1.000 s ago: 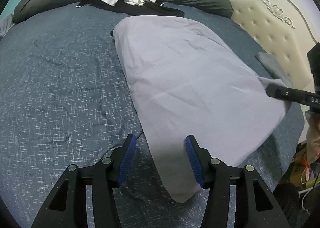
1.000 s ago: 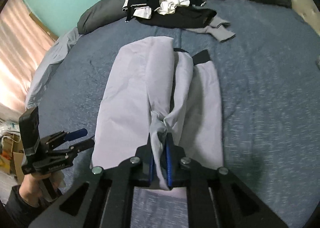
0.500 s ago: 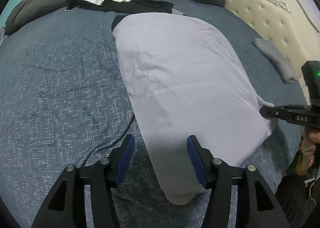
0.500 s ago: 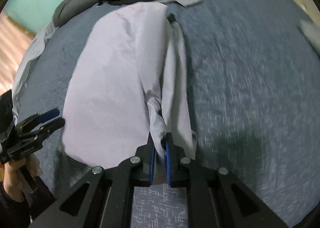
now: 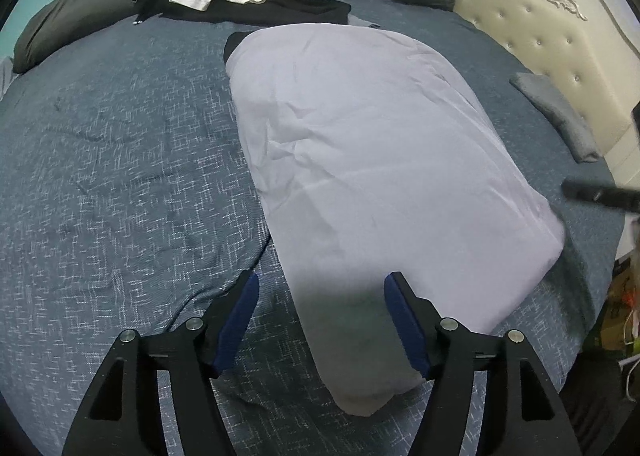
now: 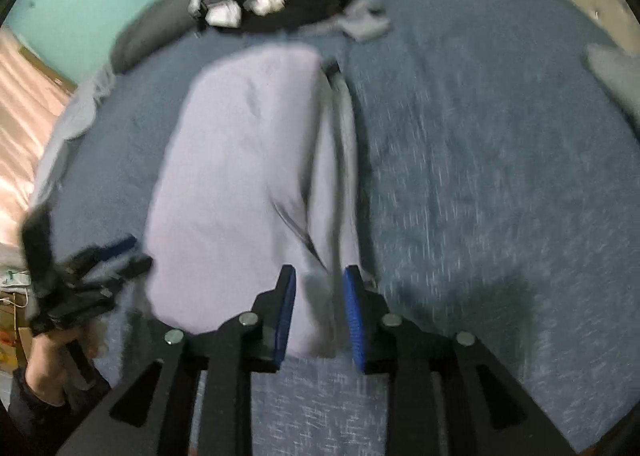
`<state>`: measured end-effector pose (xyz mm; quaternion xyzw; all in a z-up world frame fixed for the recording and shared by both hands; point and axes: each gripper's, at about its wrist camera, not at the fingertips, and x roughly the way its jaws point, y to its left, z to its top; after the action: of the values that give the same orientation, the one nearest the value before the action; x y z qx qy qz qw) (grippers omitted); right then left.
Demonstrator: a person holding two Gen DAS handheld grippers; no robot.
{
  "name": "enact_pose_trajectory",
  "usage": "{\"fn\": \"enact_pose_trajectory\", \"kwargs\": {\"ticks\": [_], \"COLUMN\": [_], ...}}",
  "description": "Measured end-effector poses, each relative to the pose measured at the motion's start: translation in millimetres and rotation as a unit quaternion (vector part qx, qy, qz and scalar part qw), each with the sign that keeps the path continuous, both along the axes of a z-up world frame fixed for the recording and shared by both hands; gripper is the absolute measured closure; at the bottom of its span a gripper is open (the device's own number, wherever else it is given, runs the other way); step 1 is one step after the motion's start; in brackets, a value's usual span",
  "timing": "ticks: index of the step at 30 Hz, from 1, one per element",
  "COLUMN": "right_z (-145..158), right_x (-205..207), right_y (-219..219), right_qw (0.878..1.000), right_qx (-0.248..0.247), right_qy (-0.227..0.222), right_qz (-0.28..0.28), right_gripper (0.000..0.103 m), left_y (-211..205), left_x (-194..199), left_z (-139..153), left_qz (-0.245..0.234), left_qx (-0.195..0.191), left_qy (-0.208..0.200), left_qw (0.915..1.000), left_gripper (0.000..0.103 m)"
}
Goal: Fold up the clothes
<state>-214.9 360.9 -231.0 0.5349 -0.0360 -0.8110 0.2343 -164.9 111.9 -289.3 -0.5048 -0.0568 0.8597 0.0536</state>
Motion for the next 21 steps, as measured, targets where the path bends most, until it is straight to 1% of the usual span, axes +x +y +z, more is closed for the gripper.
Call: {"fn": "enact_pose_trajectory", "kwargs": {"ticks": [1, 2, 4, 5, 6, 8, 9, 10, 11, 12, 14, 16, 17, 21], "right_z": [7, 10, 15, 12, 7, -3, -11, -17, -23, -30, -45, -53, -58, -76], "right_x": [0, 0, 0, -1, -1, 0, -3, -6, -8, -9, -12, -18, -20, -27], "right_y": [-5, -16, -39, -49, -55, -65, -69, -72, -74, -75, -78, -81, -83, -93], "right_qw": [1.0, 1.0, 0.997, 0.996, 0.996, 0.995, 0.994, 0.994, 0.994, 0.993, 0.993, 0.992, 0.992, 0.988], "right_qx": [-0.007, -0.001, 0.016, 0.028, 0.032, 0.038, 0.042, 0.047, 0.053, 0.056, 0.062, 0.068, 0.073, 0.096], "right_qy": [0.009, 0.014, 0.025, 0.024, 0.018, 0.006, 0.0, -0.006, -0.011, -0.02, -0.038, -0.05, -0.056, -0.071], "right_qz": [0.01, 0.027, 0.064, 0.079, 0.085, 0.096, 0.097, 0.098, 0.098, 0.097, 0.094, 0.092, 0.092, 0.099], "right_gripper": [0.078, 0.078, 0.078, 0.079, 0.079, 0.08, 0.086, 0.089, 0.091, 0.092, 0.092, 0.094, 0.096, 0.096], "left_y": [1, 2, 3, 4, 4, 3, 2, 1, -1, -3, -4, -6, -6, -8], "left_x": [0, -1, -1, -1, -1, 0, 0, 0, 0, 0, -1, -3, -3, -4], "left_z": [0, 0, 0, 0, -1, -2, -3, -4, -6, -7, -11, -14, -15, -20], "left_qz": [0.0, -0.002, -0.004, -0.005, -0.006, -0.009, -0.008, -0.008, -0.007, -0.006, -0.004, -0.003, -0.003, 0.0], "left_qx": [0.001, 0.001, -0.002, -0.004, -0.005, -0.001, 0.002, 0.004, 0.004, 0.005, 0.007, 0.01, 0.012, 0.016], "left_qy": [0.0, 0.001, 0.003, 0.003, 0.004, 0.003, 0.002, 0.001, 0.001, 0.0, -0.002, -0.005, -0.006, -0.01], "left_qw": [1.0, 1.0, 1.0, 1.0, 1.0, 1.0, 1.0, 1.0, 1.0, 1.0, 1.0, 0.9999, 0.9999, 0.9998], "left_gripper": [0.033, 0.032, 0.027, 0.022, 0.019, 0.018, 0.016, 0.015, 0.011, 0.008, 0.005, 0.0, 0.0, 0.0]}}
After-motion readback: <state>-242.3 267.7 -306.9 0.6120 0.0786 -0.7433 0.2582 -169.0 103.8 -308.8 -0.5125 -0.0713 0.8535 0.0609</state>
